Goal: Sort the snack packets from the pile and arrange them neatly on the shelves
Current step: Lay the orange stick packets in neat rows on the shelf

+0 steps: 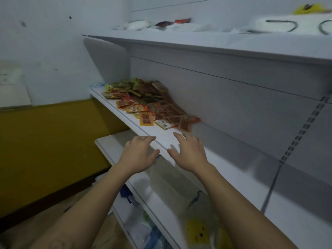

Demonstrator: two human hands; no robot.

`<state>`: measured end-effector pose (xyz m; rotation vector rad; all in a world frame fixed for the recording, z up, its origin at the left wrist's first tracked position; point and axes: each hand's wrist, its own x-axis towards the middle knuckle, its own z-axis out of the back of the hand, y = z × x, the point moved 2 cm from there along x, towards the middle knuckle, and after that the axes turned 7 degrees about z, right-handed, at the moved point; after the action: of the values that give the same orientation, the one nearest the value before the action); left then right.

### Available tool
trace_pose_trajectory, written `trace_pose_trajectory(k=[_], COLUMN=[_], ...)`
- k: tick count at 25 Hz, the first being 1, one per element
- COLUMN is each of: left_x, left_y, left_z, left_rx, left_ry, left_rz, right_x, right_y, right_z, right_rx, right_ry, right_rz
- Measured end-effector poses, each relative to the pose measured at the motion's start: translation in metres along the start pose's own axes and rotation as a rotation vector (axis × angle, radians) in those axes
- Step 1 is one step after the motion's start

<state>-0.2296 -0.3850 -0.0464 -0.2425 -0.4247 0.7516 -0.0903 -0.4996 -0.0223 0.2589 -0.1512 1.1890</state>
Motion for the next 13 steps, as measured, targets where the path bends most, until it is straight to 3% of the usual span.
trace_pose_trajectory(k=[13], left_x=[0.183], left_y=[0.064], left_z=[-0.044], left_rx=[0.179], left_ry=[0.068], left_rz=[0.121], right_x=[0.211], right_y=[-0.036], right_z=[-0.085], right_rx=[0.110], right_ry=[0.044], right_rz=[0.002])
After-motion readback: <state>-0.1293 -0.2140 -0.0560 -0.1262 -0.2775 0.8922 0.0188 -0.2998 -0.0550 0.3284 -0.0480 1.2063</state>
